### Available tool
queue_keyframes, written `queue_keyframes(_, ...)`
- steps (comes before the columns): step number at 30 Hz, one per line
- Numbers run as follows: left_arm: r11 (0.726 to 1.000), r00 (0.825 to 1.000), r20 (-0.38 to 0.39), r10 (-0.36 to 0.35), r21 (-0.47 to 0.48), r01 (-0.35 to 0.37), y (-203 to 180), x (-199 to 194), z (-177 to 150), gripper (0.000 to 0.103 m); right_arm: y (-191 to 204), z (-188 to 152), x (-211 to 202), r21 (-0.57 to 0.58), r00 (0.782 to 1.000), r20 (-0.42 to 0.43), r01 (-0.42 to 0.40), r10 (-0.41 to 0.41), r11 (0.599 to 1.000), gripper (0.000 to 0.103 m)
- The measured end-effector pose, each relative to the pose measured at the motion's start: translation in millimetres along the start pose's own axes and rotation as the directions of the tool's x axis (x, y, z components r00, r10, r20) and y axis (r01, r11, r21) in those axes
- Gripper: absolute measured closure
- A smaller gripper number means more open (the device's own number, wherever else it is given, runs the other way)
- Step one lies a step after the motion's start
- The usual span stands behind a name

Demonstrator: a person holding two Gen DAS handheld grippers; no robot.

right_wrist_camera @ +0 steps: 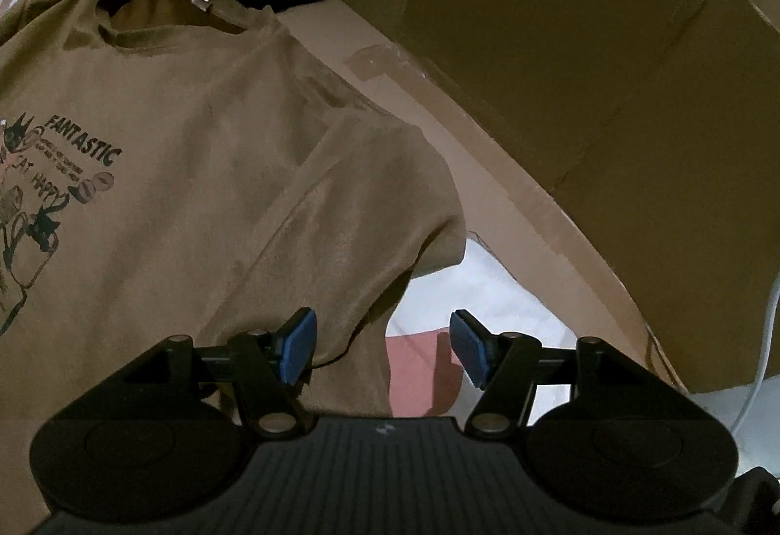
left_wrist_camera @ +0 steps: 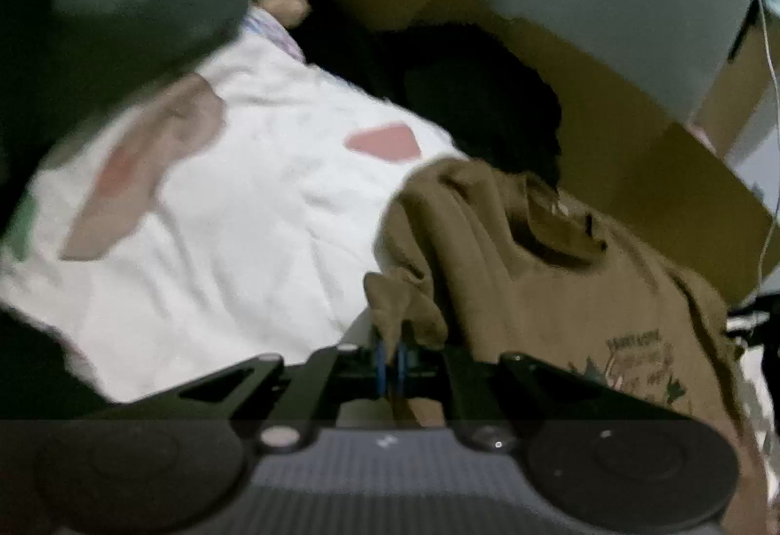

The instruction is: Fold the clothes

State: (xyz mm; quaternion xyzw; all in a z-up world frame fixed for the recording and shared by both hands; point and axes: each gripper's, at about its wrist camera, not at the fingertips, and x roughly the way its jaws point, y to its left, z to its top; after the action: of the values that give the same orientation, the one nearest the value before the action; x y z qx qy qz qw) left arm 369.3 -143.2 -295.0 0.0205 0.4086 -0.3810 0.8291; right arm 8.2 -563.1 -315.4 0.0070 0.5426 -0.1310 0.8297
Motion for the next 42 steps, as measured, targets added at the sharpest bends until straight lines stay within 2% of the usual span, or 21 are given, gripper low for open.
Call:
queue_keyframes(5, 0.998, 0.998, 0.056, 0.044, -0.055, -0.040, 15, -37, 6, 0.098, -4, -2, -2, 0.005, 1.000, -0.002, 0.000, 0.000, 1.000, 0.038)
queue_keyframes(8, 0.993, 0.993, 0.066, 0.103, -0.069, -0.098, 28, -60, 21, 0.097, -6, -3, -3, 0.003, 1.000, -0.004, 0.002, -0.002, 1.000, 0.038)
queue_keyframes(10, 0.985, 0.985, 0.062, 0.164, -0.074, -0.159, 37, -69, 30, 0.082, -6, -3, -3, 0.001, 1.000, -0.005, 0.005, -0.005, 1.000, 0.038)
queue_keyframes(11, 0.974, 0.974, 0.057, 0.218, -0.078, -0.213, 41, -70, 33, 0.079, -6, -3, -3, 0.001, 1.000, -0.005, 0.007, -0.007, 1.000, 0.038)
queue_keyframes(12, 0.963, 0.964, 0.054, 0.259, -0.087, -0.253, 45, -71, 36, 0.070, -6, -2, -3, 0.000, 1.000, -0.006, 0.009, -0.009, 1.000, 0.038)
queue_keyframes(13, 0.959, 0.962, 0.054, 0.269, -0.111, -0.262, 49, -72, 36, 0.057, -7, -2, -4, 0.000, 1.000, -0.006, 0.011, -0.011, 1.000, 0.038)
queue_keyframes(15, 0.955, 0.963, 0.062, 0.264, -0.154, -0.252, 56, -75, 34, 0.041, -7, -2, -5, -0.002, 1.000, -0.005, 0.014, -0.014, 1.000, 0.038)
queue_keyframes(17, 0.957, 0.965, 0.063, 0.256, -0.157, -0.244, 57, -76, 29, 0.040, -8, -1, -7, -0.002, 1.000, -0.001, 0.016, -0.016, 1.000, 0.038)
queue_keyframes(20, 0.974, 0.978, -0.004, 0.210, -0.087, -0.209, 41, -64, 15, 0.038, -10, -1, -10, 0.008, 1.000, 0.003, 0.011, -0.011, 1.000, 0.038)
queue_keyframes(22, 0.977, 0.976, -0.048, 0.214, -0.013, -0.215, 28, -51, 6, 0.035, -12, -2, -11, 0.018, 1.000, 0.006, 0.004, -0.004, 1.000, 0.037)
queue_keyframes(24, 0.971, 0.969, -0.066, 0.238, 0.045, -0.236, 17, -39, 1, 0.035, -14, -3, -11, 0.025, 1.000, 0.007, -0.002, 0.002, 1.000, 0.037)
queue_keyframes(28, 0.964, 0.962, -0.066, 0.264, 0.058, -0.260, 19, -22, 5, 0.035, -12, -5, -10, 0.018, 1.000, 0.002, -0.001, 0.001, 1.000, 0.038)
queue_keyframes(31, 0.950, 0.945, -0.105, 0.310, 0.077, -0.303, 28, -8, 9, 0.035, -12, -5, -10, 0.016, 1.000, 0.004, -0.002, 0.002, 1.000, 0.037)
queue_keyframes(38, 0.942, 0.921, -0.199, 0.335, 0.050, -0.332, 51, 26, 7, 0.036, -13, -10, -5, 0.022, 1.000, -0.004, -0.012, 0.012, 1.000, 0.037)
queue_keyframes(41, 0.941, 0.912, -0.237, 0.336, 0.030, -0.338, 61, 36, 3, 0.043, -12, -11, -3, 0.016, 1.000, -0.004, -0.014, 0.014, 1.000, 0.038)
queue_keyframes(42, 0.942, 0.911, -0.246, 0.332, 0.028, -0.336, 63, 38, 1, 0.055, -12, -11, -3, 0.016, 1.000, -0.003, -0.015, 0.015, 1.000, 0.038)
